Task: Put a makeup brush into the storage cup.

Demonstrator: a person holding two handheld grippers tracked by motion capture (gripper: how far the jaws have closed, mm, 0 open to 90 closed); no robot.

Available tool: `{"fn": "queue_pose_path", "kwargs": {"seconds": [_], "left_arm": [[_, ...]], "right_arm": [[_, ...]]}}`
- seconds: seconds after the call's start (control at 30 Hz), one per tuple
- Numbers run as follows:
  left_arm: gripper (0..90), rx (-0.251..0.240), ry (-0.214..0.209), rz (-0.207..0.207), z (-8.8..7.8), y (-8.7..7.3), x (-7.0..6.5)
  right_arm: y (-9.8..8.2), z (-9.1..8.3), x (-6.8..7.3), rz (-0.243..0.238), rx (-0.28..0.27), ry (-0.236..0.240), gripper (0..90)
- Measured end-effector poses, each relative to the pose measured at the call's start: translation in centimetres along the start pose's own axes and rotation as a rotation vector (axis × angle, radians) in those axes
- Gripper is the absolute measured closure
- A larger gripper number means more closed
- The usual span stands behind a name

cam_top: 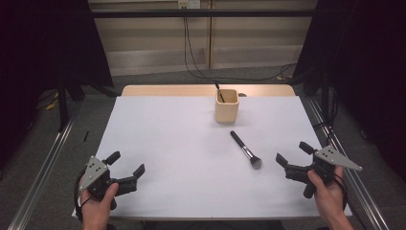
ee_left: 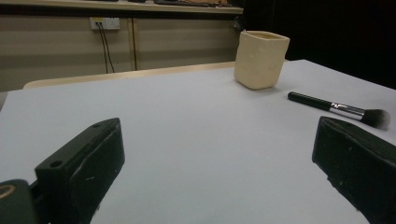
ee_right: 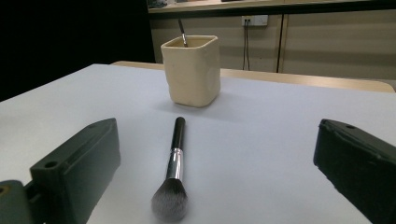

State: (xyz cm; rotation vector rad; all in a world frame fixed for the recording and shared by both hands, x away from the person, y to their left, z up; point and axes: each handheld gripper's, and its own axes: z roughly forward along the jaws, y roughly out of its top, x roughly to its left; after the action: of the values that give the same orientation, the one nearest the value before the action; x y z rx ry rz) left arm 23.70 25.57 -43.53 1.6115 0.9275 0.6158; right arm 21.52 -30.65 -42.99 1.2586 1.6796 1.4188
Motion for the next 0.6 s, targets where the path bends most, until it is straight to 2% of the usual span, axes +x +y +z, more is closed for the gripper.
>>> {"fn": "queue_pose_path", "kwargs": {"seconds": [0.3,0.4,0.5,0.6], "left_arm": [[2.5,-0.009,0.007,-0.006,-0.8,-0.1,-0.3],[2.5,-0.013,0.011,-0.009,-1.0,-0.1,-0.2],[2.4,-0.012,0.009,-0.004,-1.0,0.0,-0.3],[2.4,-0.01,0.005,-0.002,-0.8,0.0,-0.4]], "right_arm": [[-0.7,-1.0,0.4,0.003,0.011,-0.004,0.0],[-1.4,-0.8,0.4,-0.021,0.029,-0.008,0.0],[-1.9,-0.8,0.1,-0.025,0.045,-0.021,0.0],[-2.0,-1.0,0.2,-0.029,0.053,0.001,0.0]]}}
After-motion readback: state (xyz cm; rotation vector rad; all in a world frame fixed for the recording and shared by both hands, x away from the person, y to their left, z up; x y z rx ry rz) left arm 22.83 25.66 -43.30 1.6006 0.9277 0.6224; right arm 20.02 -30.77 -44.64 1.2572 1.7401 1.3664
